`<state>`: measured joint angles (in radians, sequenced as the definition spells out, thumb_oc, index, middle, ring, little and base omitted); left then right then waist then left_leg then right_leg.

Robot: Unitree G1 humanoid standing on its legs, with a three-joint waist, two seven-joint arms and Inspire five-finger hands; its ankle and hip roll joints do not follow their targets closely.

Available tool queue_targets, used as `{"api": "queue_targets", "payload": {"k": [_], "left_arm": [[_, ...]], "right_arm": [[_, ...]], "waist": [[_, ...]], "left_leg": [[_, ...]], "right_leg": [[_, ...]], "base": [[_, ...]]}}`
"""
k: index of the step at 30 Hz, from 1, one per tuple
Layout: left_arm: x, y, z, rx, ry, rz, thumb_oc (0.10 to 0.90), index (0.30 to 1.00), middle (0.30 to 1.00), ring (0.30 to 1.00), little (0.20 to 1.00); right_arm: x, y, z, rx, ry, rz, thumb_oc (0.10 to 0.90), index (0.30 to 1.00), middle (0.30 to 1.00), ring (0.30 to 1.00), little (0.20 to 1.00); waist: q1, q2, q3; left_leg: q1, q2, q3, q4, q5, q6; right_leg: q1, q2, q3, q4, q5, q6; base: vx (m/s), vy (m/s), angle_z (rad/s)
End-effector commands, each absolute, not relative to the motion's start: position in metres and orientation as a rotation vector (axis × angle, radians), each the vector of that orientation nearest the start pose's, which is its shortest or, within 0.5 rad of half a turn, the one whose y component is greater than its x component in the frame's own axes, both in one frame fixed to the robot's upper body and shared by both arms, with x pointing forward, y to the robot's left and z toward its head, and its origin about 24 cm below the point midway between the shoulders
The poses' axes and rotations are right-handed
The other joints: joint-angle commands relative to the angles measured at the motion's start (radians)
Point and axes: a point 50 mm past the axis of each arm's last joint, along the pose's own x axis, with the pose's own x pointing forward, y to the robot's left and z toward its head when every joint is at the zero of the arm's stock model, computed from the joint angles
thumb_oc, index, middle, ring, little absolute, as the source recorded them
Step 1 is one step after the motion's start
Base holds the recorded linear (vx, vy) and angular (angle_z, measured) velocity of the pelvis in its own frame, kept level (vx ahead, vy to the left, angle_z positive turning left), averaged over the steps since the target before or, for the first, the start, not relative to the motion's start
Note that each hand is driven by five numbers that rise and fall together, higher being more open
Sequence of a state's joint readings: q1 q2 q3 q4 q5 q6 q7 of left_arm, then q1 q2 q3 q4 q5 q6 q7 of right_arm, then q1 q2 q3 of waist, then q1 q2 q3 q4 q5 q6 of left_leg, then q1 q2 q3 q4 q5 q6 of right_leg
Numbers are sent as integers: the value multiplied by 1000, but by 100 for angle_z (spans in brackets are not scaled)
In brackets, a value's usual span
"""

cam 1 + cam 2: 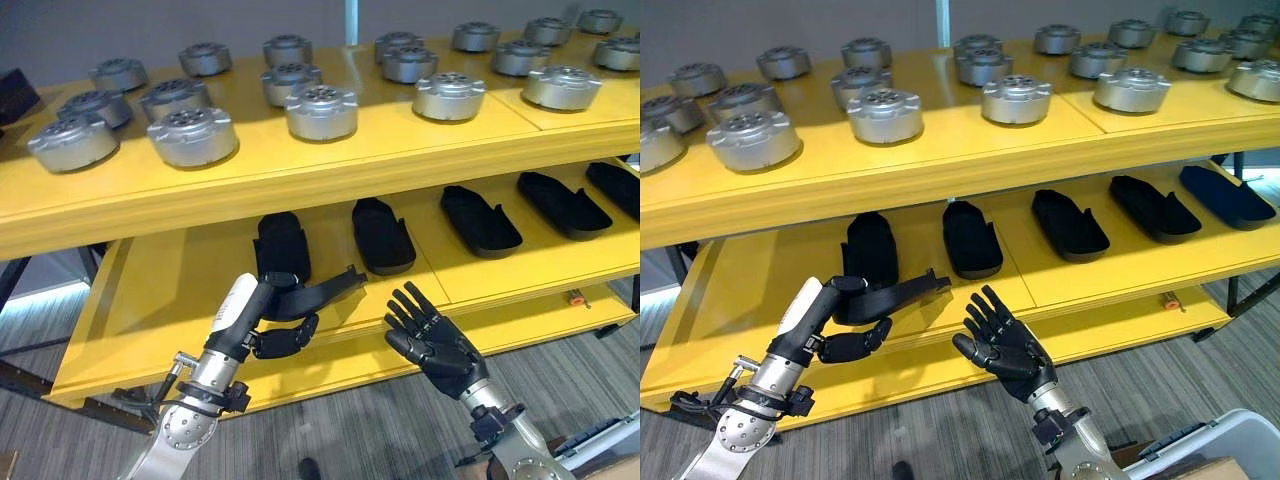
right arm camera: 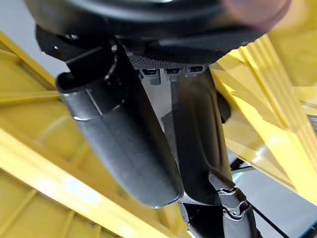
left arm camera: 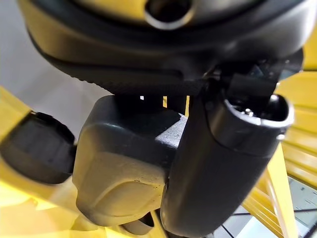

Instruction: Move parts from the plastic box to the shelf.

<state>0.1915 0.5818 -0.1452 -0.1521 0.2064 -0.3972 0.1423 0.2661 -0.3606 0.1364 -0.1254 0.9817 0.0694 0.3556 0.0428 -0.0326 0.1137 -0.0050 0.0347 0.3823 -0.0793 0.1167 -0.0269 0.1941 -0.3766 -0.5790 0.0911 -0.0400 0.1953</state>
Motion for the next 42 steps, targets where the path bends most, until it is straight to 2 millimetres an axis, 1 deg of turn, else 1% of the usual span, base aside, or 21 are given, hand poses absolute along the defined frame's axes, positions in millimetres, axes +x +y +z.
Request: {"api": "queue_targets", "payload": {"k": [1, 5, 8, 10, 11, 13, 15, 16, 18, 21, 25, 29, 30, 33, 35, 36, 37, 39, 40, 41, 42], "left_arm": [[207, 189, 155, 658, -839, -110, 400, 300, 300, 300, 300], [203, 179, 166, 665, -980, -155, 400, 300, 300, 300, 300], [203, 171, 174, 642, -1031, -214, 400, 300, 300, 300, 300], [202, 169, 178, 629, -1057, -231, 400, 300, 300, 300, 300], [200, 167, 179, 617, -1068, -236, 400, 300, 300, 300, 300], [196, 165, 181, 627, -1110, -214, 400, 300, 300, 300, 300], [192, 163, 182, 652, -1147, -196, 400, 300, 300, 300, 300], [189, 162, 183, 677, -1184, -180, 400, 300, 300, 300, 300], [183, 159, 183, 704, -1246, -162, 400, 300, 300, 300, 300], [174, 155, 185, 726, -1366, -146, 400, 300, 300, 300, 300], [175, 152, 188, 783, -1441, -101, 400, 300, 300, 300, 300], [184, 158, 193, 836, -1406, -39, 400, 300, 300, 300, 300], [188, 162, 192, 897, -1399, 6, 400, 300, 300, 300, 300], [194, 172, 192, 943, -1372, 69, 400, 300, 300, 300, 300], [197, 181, 192, 993, -1355, 142, 400, 300, 300, 300, 300], [198, 183, 193, 998, -1356, 160, 400, 300, 300, 300, 300], [199, 184, 194, 1005, -1363, 184, 400, 300, 300, 300, 300], [201, 186, 195, 1018, -1365, 198, 400, 300, 300, 300, 300], [203, 188, 197, 1028, -1361, 210, 400, 300, 300, 300, 300], [206, 188, 198, 1041, -1349, 232, 400, 300, 300, 300, 300], [207, 189, 198, 1047, -1341, 239, 400, 300, 300, 300, 300]], "right_arm": [[213, -170, 77, 630, -114, 496, 900, 1000, 1000, 1000, 1000], [214, -171, 76, 626, -123, 479, 900, 1000, 1000, 1000, 1000], [213, -173, 76, 647, -143, 450, 900, 1000, 1000, 1000, 1000], [210, -175, 77, 647, -146, 436, 900, 1000, 1000, 1000, 1000], [209, -177, 77, 621, -132, 429, 900, 1000, 1000, 1000, 1000], [208, -180, 77, 603, -117, 438, 900, 1000, 1000, 1000, 1000], [208, -183, 79, 586, -124, 442, 900, 1000, 1000, 1000, 1000], [207, -187, 81, 571, -137, 438, 900, 1000, 1000, 1000, 1000], [205, -191, 82, 563, -145, 436, 900, 1000, 1000, 1000, 1000], [202, -194, 82, 538, -140, 434, 900, 1000, 1000, 1000, 1000], [204, -194, 81, 537, -143, 428, 900, 1000, 1000, 1000, 1000], [205, -191, 83, 547, -151, 444, 900, 1000, 1000, 1000, 1000], [204, -189, 84, 544, -159, 459, 900, 1000, 1000, 1000, 1000], [202, -190, 86, 543, -167, 478, 900, 1000, 1000, 1000, 1000], [202, -193, 86, 530, -180, 488, 900, 1000, 1000, 1000, 1000], [202, -195, 87, 526, -185, 488, 900, 1000, 1000, 1000, 1000], [202, -199, 87, 520, -193, 484, 900, 1000, 1000, 1000, 1000], [202, -201, 86, 509, -201, 479, 900, 1000, 1000, 1000, 1000], [202, -205, 86, 502, -204, 467, 900, 1000, 1000, 1000, 1000], [202, -209, 84, 500, -200, 446, 900, 1000, 1000, 1000, 1000], [203, -210, 84, 502, -198, 441, 900, 1000, 1000, 1000, 1000]], "waist": [[21, 14, -9], [16, 6, -9], [-14, -1, -7], [-35, -4, -6], [-46, -4, -7], [-53, -6, -10], [-55, -11, -13], [-60, -18, -17], [-66, -24, -23], [-89, -25, -43], [-91, -20, -61], [-100, -8, -71], [-105, -6, -69], [-112, -4, -67], [-110, -11, -60], [-108, -17, -53], [-107, -26, -40], [-110, -28, -30], [-119, -33, -20], [-136, -32, -14], [-140, -30, -14]], "left_leg": [[119, 62, -5, -2, -94, -29], [110, 25, -11, -4, -116, 1], [109, -12, -56, -5, -139, 41], [98, -21, -66, -8, -119, 61], [98, -19, -73, -8, -118, 62], [100, -23, -83, -8, -119, 59], [101, -31, -94, -8, -118, 54], [101, -43, -108, -8, -115, 47], [101, -56, -117, -8, -113, 38], [94, -79, -154, -8, -100, 33], [91, -82, -160, -8, -94, 28], [99, -87, -151, 5, -94, 28], [96, -88, -146, 34, -107, 28], [84, -93, -144, 88, -128, 26], [57, -108, -140, 181, -159, 19], [32, -104, -133, 249, -150, 9], [-13, -86, -120, 355, -118, -16], [-60, -55, -117, 447, -99, -38], [-87, -4, -100, 507, -67, -61], [-90, 71, -79, 520, -52, -70], [-84, 84, -80, 506, -53, -67]], "right_leg": [[-70, -34, 27, -137, 270, 58], [-107, -62, 66, -119, 325, 66], [-150, -41, 173, -13, 314, 66], [-174, 28, 222, 57, 250, 41], [-176, 87, 234, 76, 198, 26], [-170, 163, 237, 69, 150, 10], [-160, 211, 245, 46, 129, -5], [-144, 264, 265, 1, 116, -28], [-124, 313, 288, -65, 103, -52], [-110, 364, 392, -139, 111, -79], [-93, 363, 401, -165, 100, -86], [-95, 356, 410, -139, 85, -90], [-99, 354, 413, -119, 75, -92], [-103, 348, 418, -100, 69, -96], [-96, 333, 414, -100, 68, -104], [-89, 325, 409, -101, 68, -110], [-79, 313, 401, -102, 65, -120], [-78, 310, 395, -96, 58, -130], [-77, 305, 389, -85, 49, -137], [-85, 304, 378, -59, 36, -146], [-89, 305, 378, -51, 34, -147]], "base": [[-27, 319, 25], [8, 239, 30], [63, 177, 34], [23, 195, 64], [68, 192, 79], [74, 141, 58], [92, 60, 13], [111, 35, 5], [101, 13, 7], [126, 24, 26], [108, -20, 21], [111, -36, 9], [95, -54, 6], [78, -64, 11], [59, -97, 14], [7, -99, 12], [-11, -82, 15], [-12, -50, 36], [26, 36, 45], [49, 92, 30], [56, 139, 19]]}}
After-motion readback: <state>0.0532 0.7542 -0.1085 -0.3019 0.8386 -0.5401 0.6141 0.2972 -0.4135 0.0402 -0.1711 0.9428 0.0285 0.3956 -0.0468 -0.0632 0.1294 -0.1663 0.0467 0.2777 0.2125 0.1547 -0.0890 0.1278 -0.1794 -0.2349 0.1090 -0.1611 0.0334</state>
